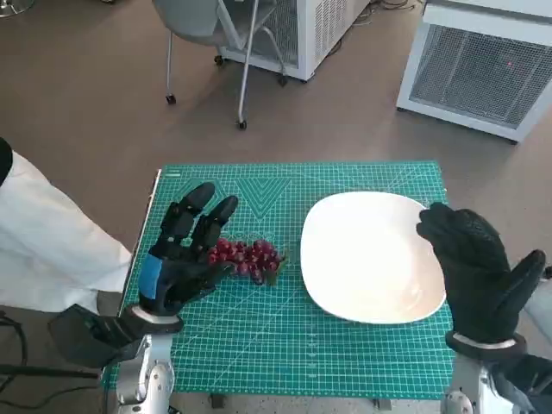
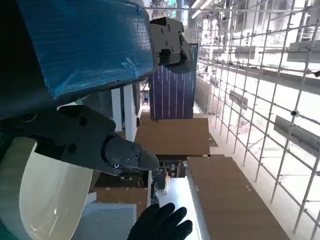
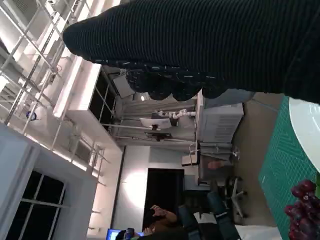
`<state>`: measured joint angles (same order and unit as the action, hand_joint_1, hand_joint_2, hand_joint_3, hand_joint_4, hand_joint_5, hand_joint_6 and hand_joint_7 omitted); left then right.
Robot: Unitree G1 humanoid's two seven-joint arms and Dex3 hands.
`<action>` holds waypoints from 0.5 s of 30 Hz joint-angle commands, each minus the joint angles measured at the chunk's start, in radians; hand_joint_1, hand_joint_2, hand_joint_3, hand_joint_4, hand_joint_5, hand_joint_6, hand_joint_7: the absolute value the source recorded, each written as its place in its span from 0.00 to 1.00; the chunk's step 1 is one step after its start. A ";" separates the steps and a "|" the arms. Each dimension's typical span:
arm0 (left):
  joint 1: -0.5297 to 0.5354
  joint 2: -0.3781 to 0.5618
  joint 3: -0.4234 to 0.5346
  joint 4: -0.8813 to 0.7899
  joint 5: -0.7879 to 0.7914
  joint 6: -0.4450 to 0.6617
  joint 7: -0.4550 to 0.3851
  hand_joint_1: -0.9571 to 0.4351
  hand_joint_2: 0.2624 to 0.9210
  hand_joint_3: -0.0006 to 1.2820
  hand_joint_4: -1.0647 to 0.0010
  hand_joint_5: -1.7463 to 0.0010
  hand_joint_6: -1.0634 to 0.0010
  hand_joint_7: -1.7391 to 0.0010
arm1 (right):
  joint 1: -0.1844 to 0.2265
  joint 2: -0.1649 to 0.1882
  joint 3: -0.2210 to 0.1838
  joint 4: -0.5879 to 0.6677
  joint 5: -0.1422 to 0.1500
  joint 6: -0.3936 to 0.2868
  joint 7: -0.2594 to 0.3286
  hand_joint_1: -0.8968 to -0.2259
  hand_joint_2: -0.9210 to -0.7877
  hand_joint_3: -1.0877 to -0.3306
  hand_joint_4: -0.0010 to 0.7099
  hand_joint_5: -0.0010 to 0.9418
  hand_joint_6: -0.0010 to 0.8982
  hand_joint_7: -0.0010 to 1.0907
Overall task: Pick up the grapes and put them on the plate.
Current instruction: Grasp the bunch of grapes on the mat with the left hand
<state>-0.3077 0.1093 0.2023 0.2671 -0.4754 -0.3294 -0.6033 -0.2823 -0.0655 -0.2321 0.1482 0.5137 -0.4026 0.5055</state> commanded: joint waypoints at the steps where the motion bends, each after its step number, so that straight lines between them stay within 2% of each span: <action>1: 0.008 0.001 0.004 -0.004 -0.006 0.003 -0.004 0.49 1.00 0.08 1.00 0.70 1.00 0.63 | 0.021 0.001 -0.001 0.009 0.000 0.007 0.003 0.77 0.00 0.76 0.76 0.34 0.28 0.80; 11: 0.005 -0.002 0.005 0.000 -0.005 -0.003 -0.003 0.51 1.00 0.08 1.00 0.70 1.00 0.63 | 0.019 0.000 -0.002 0.014 -0.002 0.002 0.007 0.77 0.00 0.75 0.75 0.36 0.27 0.80; 15: 0.003 -0.001 0.006 0.005 -0.003 -0.006 -0.003 0.51 1.00 0.08 1.00 0.70 1.00 0.63 | 0.018 -0.001 -0.002 0.014 -0.004 0.003 0.004 0.77 0.00 0.75 0.71 0.41 0.26 0.81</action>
<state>-0.3077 0.1092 0.2027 0.2673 -0.4755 -0.3295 -0.6033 -0.2823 -0.0661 -0.2334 0.1512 0.5119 -0.4044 0.5070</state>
